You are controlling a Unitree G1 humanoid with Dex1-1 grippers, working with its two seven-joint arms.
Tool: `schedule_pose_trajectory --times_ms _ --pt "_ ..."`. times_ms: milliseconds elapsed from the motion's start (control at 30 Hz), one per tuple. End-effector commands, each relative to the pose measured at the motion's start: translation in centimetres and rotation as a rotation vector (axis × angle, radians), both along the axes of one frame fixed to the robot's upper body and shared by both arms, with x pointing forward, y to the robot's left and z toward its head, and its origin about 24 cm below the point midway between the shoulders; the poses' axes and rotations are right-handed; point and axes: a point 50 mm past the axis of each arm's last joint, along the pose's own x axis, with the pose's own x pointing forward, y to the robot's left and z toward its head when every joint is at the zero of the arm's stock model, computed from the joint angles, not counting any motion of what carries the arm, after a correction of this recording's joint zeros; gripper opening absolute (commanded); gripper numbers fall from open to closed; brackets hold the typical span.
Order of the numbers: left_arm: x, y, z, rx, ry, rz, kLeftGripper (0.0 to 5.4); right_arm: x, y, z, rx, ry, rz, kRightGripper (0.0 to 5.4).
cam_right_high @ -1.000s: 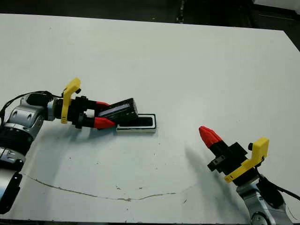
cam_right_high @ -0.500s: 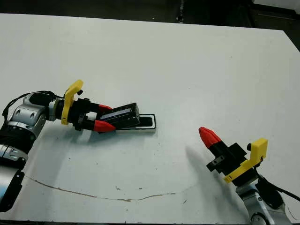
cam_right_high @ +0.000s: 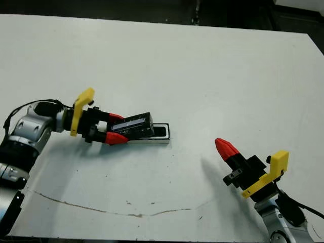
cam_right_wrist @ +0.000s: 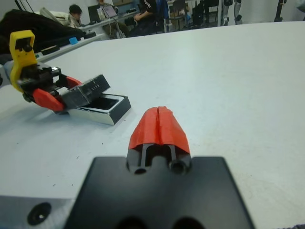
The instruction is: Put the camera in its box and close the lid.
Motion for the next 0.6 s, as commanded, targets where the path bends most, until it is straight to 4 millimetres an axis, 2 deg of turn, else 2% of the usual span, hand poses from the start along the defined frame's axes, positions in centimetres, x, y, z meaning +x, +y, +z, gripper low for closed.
schedule_pose_trajectory --times_ms 33,367,600 --pt "-1.5 -1.9 -3.3 0.058 0.107 -0.059 3.16 -0.1 -0.2 -0.1 -0.008 0.002 0.001 0.0" --pt "-2.4 -2.9 -2.8 0.061 0.098 -0.092 3.16 -0.2 -0.1 -0.1 0.0 0.008 -0.009 0.0" --pt "-1.4 -2.9 -3.7 0.137 0.138 -0.079 3.16 -0.1 -0.1 -0.2 0.01 0.004 -0.003 0.0"
